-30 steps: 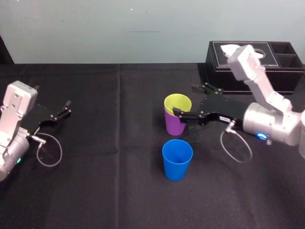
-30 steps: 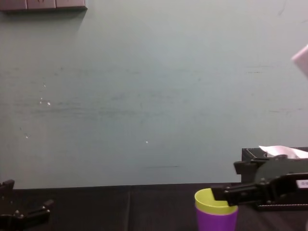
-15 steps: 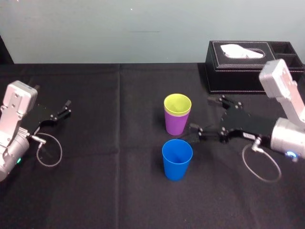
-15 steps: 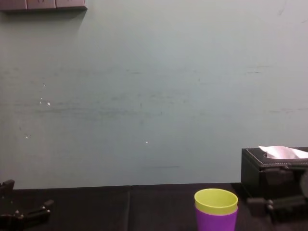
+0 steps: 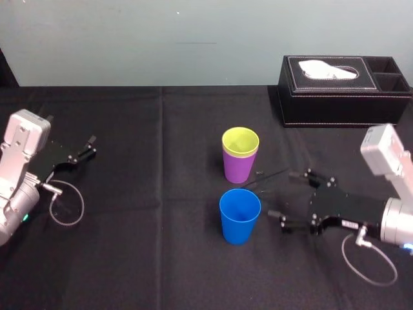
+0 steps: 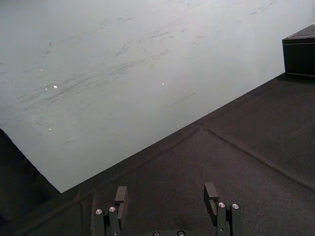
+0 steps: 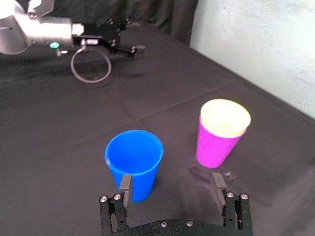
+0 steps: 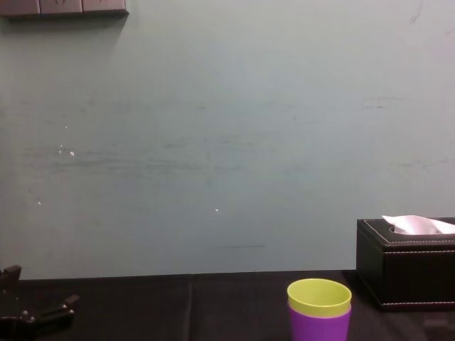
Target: Stack the three plastic cups sequentially using one hand.
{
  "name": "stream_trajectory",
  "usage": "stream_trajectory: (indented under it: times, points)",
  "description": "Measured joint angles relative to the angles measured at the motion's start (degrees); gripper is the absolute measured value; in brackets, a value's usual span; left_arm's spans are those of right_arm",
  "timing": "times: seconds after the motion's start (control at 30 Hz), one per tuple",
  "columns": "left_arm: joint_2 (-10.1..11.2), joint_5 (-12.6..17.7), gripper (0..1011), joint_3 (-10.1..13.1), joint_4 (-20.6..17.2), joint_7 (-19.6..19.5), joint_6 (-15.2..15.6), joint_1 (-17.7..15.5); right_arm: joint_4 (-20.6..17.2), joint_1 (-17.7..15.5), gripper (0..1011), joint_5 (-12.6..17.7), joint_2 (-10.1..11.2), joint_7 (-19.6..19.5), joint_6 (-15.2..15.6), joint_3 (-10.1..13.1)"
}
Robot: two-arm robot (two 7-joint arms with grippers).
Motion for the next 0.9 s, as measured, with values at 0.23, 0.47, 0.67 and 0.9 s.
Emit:
stream_trajectory:
  times: [0.23,0.47,0.67,0.9]
  points:
    - [0.0,0.0,1011,0.0,0.0,0.0,0.0,0.0,0.85,-0.62,1003,-0.36,-0.27,0.86,-0.27,-1.71]
    - [0.0,0.0,1011,0.0,0.0,0.0,0.0,0.0,2.49,0.84,1003,-1.23,-1.63,1.51,0.01,-3.63]
    - [0.0,0.0,1011,0.0,0.0,0.0,0.0,0.0,3.24,1.86,1003,-1.69,-2.45,1.92,0.18,-4.78]
    - [0.0,0.0,1011,0.0,0.0,0.0,0.0,0.0,3.76,2.67,1003,-2.45,-3.11,2.16,0.36,-6.09]
